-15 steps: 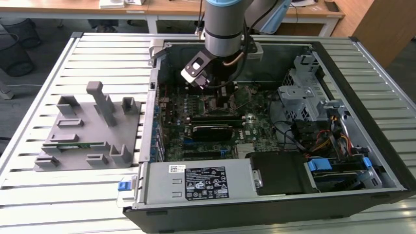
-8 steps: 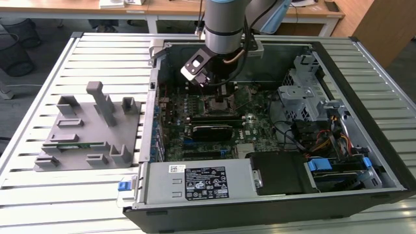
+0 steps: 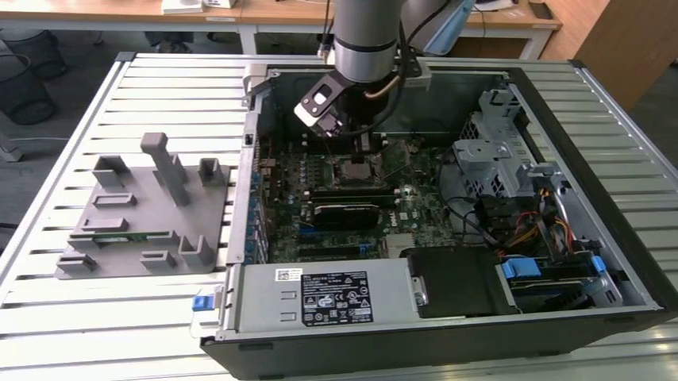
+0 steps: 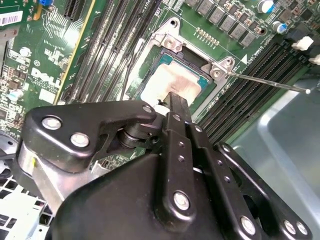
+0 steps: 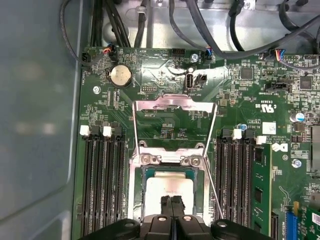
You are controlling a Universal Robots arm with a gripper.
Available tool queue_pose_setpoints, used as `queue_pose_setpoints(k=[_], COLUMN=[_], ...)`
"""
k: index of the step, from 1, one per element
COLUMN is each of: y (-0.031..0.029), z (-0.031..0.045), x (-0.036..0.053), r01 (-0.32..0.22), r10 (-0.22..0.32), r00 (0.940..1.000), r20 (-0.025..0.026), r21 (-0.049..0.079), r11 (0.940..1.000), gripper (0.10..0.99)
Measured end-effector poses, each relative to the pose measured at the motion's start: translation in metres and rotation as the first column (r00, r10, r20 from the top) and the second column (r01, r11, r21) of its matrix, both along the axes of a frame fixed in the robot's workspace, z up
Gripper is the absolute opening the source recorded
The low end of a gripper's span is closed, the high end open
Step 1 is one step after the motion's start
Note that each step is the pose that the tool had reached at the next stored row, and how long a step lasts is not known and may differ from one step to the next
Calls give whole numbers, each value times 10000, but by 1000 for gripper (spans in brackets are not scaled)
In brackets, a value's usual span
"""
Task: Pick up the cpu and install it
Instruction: 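Place the cpu into insertion slot, then close the cpu cover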
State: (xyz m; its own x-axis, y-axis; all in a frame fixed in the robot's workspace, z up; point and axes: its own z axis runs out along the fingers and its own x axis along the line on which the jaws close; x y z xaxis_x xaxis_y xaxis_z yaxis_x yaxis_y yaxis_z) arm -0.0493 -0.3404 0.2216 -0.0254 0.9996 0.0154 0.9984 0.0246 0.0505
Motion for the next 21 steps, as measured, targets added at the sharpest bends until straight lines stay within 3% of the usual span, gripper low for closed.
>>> queue_pose_setpoints(k=[9,16,21], y=[2,2,3], z=[76,203,344], x=[1,2,2], r01=[0,0,0], r10=[0,0,0], r00=[10000,10000,10000], r20=[-6,-38,-57], r21=[0,0,0], r11=[10000,10000,10000], gripper=[114,114,114])
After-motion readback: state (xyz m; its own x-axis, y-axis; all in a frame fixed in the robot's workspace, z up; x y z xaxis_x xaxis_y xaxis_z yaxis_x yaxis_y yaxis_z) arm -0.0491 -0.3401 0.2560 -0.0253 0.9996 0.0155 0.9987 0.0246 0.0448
